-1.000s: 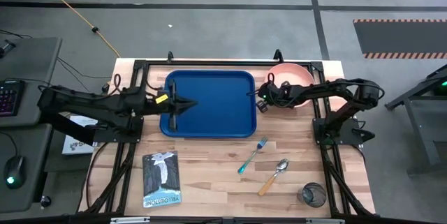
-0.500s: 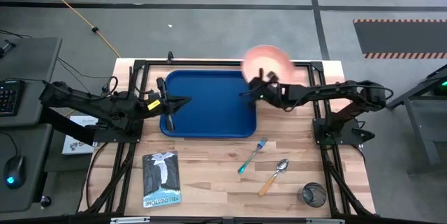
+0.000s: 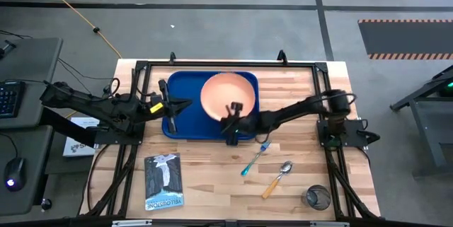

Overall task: Pick and place plate/cup/fork/spoon on tray
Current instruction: Put the orange plate on the blue tray

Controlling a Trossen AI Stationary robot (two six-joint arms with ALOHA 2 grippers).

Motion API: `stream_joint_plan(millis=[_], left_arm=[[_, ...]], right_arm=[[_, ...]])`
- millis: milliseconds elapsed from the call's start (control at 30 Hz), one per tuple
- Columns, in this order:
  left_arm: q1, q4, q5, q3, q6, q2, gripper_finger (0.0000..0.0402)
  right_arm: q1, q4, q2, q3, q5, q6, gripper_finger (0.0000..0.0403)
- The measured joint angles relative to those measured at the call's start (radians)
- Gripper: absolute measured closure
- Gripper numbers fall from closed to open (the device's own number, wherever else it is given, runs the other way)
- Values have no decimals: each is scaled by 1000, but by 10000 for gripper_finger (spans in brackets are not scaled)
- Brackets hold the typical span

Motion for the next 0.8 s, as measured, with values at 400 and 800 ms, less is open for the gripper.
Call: stream_joint_plan(millis=[400,800], left_arm=[[0,-11,0,0,-2,12,401],[0,-6,0,0,-2,32,401]], right_arm=[[6,-43,144,148,-15,-18,402],[-30,-28,144,149,-63,55,374]])
